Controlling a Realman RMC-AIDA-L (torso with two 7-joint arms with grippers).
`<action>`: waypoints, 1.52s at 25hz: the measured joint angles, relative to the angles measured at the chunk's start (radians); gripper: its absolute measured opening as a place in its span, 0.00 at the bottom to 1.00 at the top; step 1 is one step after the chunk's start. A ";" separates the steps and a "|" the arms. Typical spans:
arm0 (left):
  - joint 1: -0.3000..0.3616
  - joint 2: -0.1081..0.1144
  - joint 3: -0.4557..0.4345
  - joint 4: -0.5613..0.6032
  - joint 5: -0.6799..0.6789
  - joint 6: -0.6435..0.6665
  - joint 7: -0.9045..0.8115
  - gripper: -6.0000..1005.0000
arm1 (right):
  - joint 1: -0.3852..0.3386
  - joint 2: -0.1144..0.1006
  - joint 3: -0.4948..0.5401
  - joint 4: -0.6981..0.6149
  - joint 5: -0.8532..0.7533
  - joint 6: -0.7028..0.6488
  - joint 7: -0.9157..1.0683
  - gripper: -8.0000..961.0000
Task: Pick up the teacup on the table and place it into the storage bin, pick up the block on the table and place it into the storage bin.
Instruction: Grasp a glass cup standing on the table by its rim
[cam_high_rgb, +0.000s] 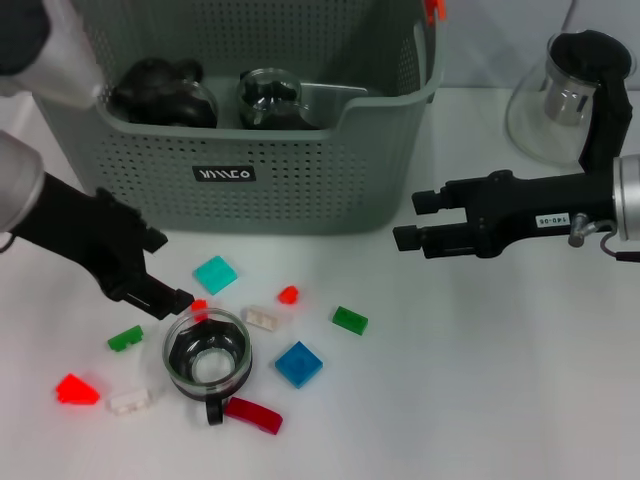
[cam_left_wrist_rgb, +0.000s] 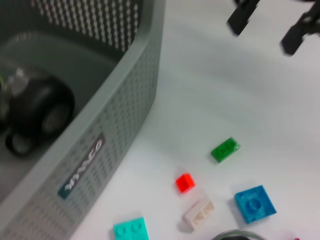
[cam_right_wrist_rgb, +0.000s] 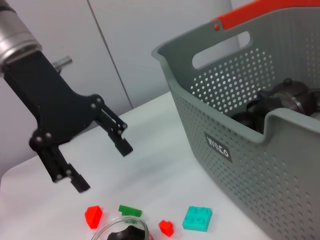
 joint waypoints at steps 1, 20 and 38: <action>-0.010 0.000 0.003 -0.029 0.017 -0.012 -0.017 0.83 | 0.000 0.000 0.002 0.000 0.000 0.000 0.000 0.73; -0.066 -0.002 0.101 -0.309 0.157 -0.202 -0.111 0.82 | 0.000 0.000 0.008 0.005 -0.002 0.001 0.006 0.73; -0.097 -0.002 0.105 -0.415 0.138 -0.252 -0.100 0.82 | -0.001 0.000 0.008 0.004 -0.001 0.002 0.007 0.73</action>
